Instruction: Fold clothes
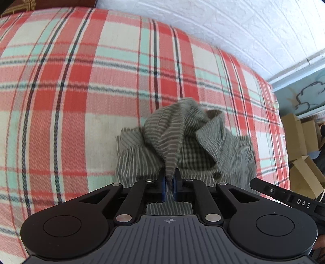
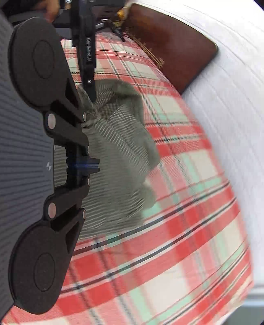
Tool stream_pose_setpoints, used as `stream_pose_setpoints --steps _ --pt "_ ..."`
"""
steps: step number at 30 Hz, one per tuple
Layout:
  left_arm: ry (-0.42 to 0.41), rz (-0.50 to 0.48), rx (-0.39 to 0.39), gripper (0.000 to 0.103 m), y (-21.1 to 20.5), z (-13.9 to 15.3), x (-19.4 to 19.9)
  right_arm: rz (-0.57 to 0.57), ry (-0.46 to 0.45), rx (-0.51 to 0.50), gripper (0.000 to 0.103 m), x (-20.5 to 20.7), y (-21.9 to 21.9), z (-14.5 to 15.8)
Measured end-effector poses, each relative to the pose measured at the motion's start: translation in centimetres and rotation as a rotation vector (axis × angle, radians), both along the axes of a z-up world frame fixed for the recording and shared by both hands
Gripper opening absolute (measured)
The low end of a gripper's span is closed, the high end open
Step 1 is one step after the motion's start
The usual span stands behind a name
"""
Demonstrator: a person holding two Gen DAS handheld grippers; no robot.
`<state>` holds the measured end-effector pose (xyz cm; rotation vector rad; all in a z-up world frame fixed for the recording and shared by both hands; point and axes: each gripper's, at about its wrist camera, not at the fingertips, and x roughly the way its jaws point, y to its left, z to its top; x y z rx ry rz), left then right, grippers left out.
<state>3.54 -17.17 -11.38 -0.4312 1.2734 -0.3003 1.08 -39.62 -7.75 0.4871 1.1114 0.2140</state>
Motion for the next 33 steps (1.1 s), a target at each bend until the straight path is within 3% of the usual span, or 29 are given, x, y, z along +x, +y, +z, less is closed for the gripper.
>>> stream_pose_setpoints --steps 3,7,8,9,11,14,19,20,23,26,29,33 --pt "-0.002 0.006 -0.006 0.011 -0.2 -0.2 -0.2 0.048 -0.041 0.001 0.000 0.3 1.0 0.8" --pt "-0.007 0.006 -0.008 0.015 -0.6 -0.1 -0.2 0.191 -0.125 -0.099 0.006 2.8 4.9 2.5" --pt "-0.009 0.006 -0.007 0.019 -0.7 -0.1 -0.2 0.229 -0.138 -0.132 0.013 3.5 6.1 2.7" --pt "-0.011 0.007 -0.006 0.021 -0.8 -0.1 -0.3 0.265 -0.155 -0.166 0.027 4.1 7.3 2.9" --pt "-0.013 0.015 -0.010 0.022 -0.7 -0.1 -0.4 0.337 -0.186 -0.241 0.041 4.3 9.4 2.7" --pt "-0.011 0.034 -0.021 0.023 -0.4 -0.3 -0.6 0.446 -0.232 -0.355 0.043 4.6 12.6 2.3" --pt "-0.006 0.054 -0.033 0.024 0.1 -0.7 -0.6 0.533 -0.201 -0.494 0.043 5.3 14.9 -0.2" --pt "-0.006 0.053 -0.032 0.024 0.2 -0.7 -0.6 0.533 -0.201 -0.496 0.042 5.4 14.9 -0.4" --pt "-0.010 0.060 -0.035 0.024 0.4 -0.6 -0.5 0.447 -0.196 -0.426 0.003 5.8 13.6 0.3" --pt "-0.029 0.064 -0.038 0.024 0.5 -0.2 -0.5 0.346 -0.205 -0.363 0.003 5.2 11.8 1.7" --pt "-0.054 0.040 -0.031 0.011 0.2 0.5 -0.6 0.259 -0.193 -0.288 0.003 3.9 9.1 2.7" --pt "-0.073 0.024 -0.041 0.007 -0.1 1.2 -1.5 0.115 -0.125 -0.160 0.003 1.6 4.9 2.4"
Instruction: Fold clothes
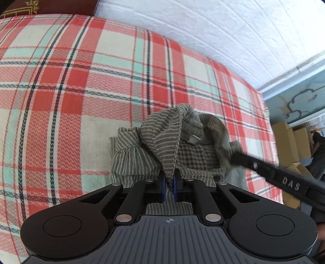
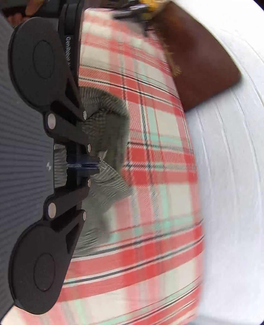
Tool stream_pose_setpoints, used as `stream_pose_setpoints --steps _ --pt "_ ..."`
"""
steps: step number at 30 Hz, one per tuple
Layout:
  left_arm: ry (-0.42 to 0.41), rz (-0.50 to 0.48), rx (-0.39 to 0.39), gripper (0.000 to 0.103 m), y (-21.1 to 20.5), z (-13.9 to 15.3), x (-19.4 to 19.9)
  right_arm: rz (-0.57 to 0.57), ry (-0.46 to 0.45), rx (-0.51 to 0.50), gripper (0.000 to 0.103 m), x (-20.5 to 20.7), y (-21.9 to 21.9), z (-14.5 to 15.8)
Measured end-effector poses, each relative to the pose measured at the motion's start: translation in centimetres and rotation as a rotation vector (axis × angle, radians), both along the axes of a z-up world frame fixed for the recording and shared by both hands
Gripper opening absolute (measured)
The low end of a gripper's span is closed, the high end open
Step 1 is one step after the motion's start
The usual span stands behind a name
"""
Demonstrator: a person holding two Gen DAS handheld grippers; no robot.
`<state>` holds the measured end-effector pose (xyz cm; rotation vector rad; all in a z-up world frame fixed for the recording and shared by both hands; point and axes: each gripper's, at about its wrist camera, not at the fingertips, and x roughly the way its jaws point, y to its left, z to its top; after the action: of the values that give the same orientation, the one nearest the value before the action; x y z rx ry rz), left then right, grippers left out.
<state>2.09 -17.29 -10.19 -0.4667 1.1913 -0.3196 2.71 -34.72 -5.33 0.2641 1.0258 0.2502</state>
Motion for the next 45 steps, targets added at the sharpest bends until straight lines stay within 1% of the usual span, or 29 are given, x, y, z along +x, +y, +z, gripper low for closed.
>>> stream_pose_setpoints --steps 2,6,10,13,14,15,16,18,20,22,23,25,29,34,36,38,42,45 --pt "0.005 -0.007 0.005 0.007 -0.3 -0.3 -0.4 -0.060 0.049 0.049 0.003 -1.2 -1.5 -1.0" --pt "0.023 -0.017 0.026 0.007 -1.0 -1.3 -1.3 -0.133 0.119 0.118 0.003 -2.7 -3.0 -2.6" --pt "0.023 -0.010 0.038 0.006 -1.0 -2.2 -2.0 -0.151 0.153 0.156 0.003 -2.9 -3.5 -3.6" --pt "0.020 0.019 0.022 0.007 -0.4 -2.3 -2.1 -0.167 0.168 0.189 0.003 -3.1 -3.9 -4.0" --pt "0.015 0.030 0.016 0.009 -0.2 -2.3 -2.2 -0.167 0.161 0.194 0.003 -3.3 -4.0 -3.7" --pt "0.005 0.041 0.012 0.015 0.0 -2.0 -2.2 -0.164 0.152 0.198 0.003 -3.5 -4.1 -3.3" --pt "0.001 0.046 0.017 0.019 0.2 -1.8 -2.2 -0.163 0.147 0.203 0.003 -3.7 -4.3 -3.0" --pt "-0.005 0.054 0.026 0.029 0.4 -1.5 -2.1 -0.167 0.158 0.215 0.003 -3.9 -4.6 -3.2" --pt "0.008 0.051 0.038 0.027 0.4 -1.9 -2.0 -0.180 0.188 0.232 0.003 -3.9 -5.0 -4.0" --pt "0.012 0.044 0.036 0.028 0.4 -1.7 -2.3 -0.205 0.220 0.260 0.003 -3.8 -5.4 -4.8" --pt "0.014 0.040 0.036 0.031 0.4 -1.6 -2.5 -0.210 0.223 0.265 0.003 -3.8 -5.6 -4.9" --pt "0.004 0.012 0.047 0.033 0.4 -0.8 -3.0 -0.198 0.216 0.262 0.003 -3.8 -5.5 -4.8" --pt "-0.009 -0.076 0.107 0.034 0.3 1.1 -4.3 -0.190 0.219 0.273 0.003 -3.6 -5.7 -5.0" --pt "-0.089 -0.164 0.053 0.034 -1.3 4.6 -4.7 -0.175 0.222 0.286 0.006 -3.6 -5.8 -5.0" --pt "-0.125 -0.206 0.026 0.035 -2.9 5.2 -4.3 -0.176 0.222 0.294 0.006 -3.7 -6.0 -5.1" --pt "-0.116 -0.224 0.019 0.035 -4.9 3.8 -3.3 -0.183 0.224 0.304 0.007 -3.8 -6.2 -5.1" --pt "-0.013 -0.157 0.023 0.035 -6.3 -0.8 -1.8 -0.199 0.242 0.300 0.009 -4.3 -6.8 -5.2" --pt "-0.019 -0.156 0.019 0.035 -6.3 -1.0 -1.9 -0.213 0.255 0.267 0.012 -5.0 -7.5 -4.9"
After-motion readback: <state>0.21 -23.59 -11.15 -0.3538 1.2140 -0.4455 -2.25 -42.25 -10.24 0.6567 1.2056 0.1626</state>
